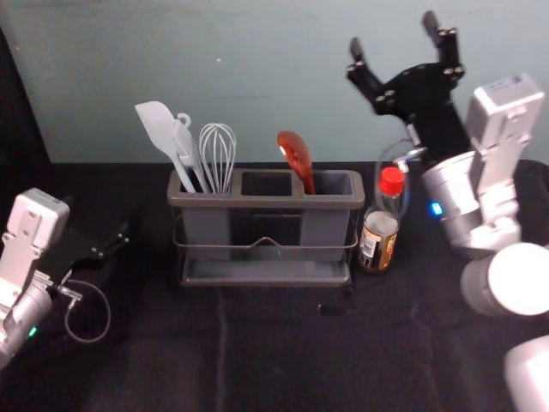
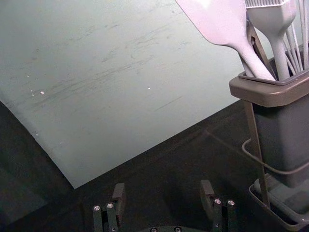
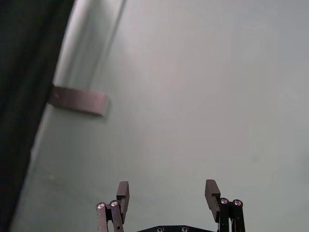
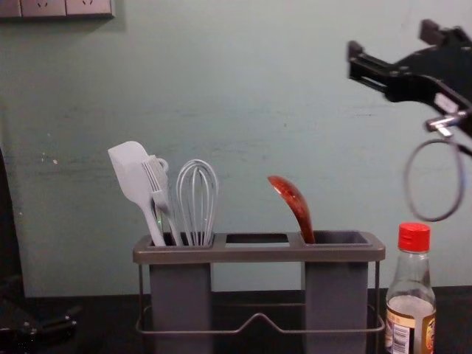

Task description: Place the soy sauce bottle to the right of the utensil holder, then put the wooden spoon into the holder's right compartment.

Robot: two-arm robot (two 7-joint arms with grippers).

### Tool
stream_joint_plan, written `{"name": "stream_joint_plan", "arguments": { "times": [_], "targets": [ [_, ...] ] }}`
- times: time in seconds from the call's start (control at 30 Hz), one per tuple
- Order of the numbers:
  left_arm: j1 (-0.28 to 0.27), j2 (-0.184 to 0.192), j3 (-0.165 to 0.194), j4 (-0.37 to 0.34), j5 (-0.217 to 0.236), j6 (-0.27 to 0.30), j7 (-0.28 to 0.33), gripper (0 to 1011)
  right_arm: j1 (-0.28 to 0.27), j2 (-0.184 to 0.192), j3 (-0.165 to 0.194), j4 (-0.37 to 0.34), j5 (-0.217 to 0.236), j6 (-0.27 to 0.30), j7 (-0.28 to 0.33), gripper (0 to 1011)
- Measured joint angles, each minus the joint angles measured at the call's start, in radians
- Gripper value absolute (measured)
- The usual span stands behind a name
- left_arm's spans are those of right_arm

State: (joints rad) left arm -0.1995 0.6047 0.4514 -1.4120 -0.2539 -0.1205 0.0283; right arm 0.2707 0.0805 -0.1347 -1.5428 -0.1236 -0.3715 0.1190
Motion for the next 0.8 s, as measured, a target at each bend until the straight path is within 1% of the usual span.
{"name": "stream_joint_plan", "arguments": {
  "times": [0.03,0.07,0.13,0.17,0.23,0.27,0.37,0.4,0.47,0.57,0.67,0.8],
  "targets": [
    [0.0,0.0,0.0,0.0,0.0,0.0,0.0,1011,0.0,0.006,0.006,-0.005,0.0,0.011,-0.001,1004],
    [0.0,0.0,0.0,0.0,0.0,0.0,0.0,1011,-0.001,0.022,0.021,-0.015,0.002,0.037,-0.001,1004],
    [0.0,0.0,0.0,0.0,0.0,0.0,0.0,1011,-0.002,0.038,0.038,-0.022,0.006,0.059,0.001,1004],
    [0.0,0.0,0.0,0.0,0.0,0.0,0.0,1012,-0.002,0.054,0.052,-0.026,0.01,0.08,0.002,1004],
    [0.0,0.0,0.0,0.0,0.0,0.0,0.0,1012,-0.002,0.072,0.066,-0.026,0.015,0.101,0.007,1004],
    [0.0,0.0,0.0,0.0,0.0,0.0,0.0,1011,-0.002,0.087,0.08,-0.023,0.021,0.119,0.012,1004],
    [0.0,0.0,0.0,0.0,0.0,0.0,0.0,1011,-0.004,0.106,0.096,-0.013,0.03,0.141,0.022,1004],
    [0.0,0.0,0.0,0.0,0.0,0.0,0.0,1011,-0.007,0.117,0.104,-0.005,0.037,0.158,0.028,1004],
    [0.0,0.0,0.0,0.0,0.0,0.0,0.0,1011,-0.011,0.126,0.109,0.006,0.04,0.175,0.033,1004],
    [0.0,0.0,0.0,0.0,0.0,0.0,0.0,1011,-0.022,0.142,0.115,0.032,0.041,0.215,0.039,1004],
    [0.0,0.0,0.0,0.0,0.0,0.0,0.0,1011,-0.039,0.153,0.12,0.073,0.042,0.25,0.04,1004],
    [0.0,0.0,0.0,0.0,0.0,0.0,0.0,1011,-0.061,0.161,0.125,0.113,0.059,0.27,0.054,1004]
  ]
}}
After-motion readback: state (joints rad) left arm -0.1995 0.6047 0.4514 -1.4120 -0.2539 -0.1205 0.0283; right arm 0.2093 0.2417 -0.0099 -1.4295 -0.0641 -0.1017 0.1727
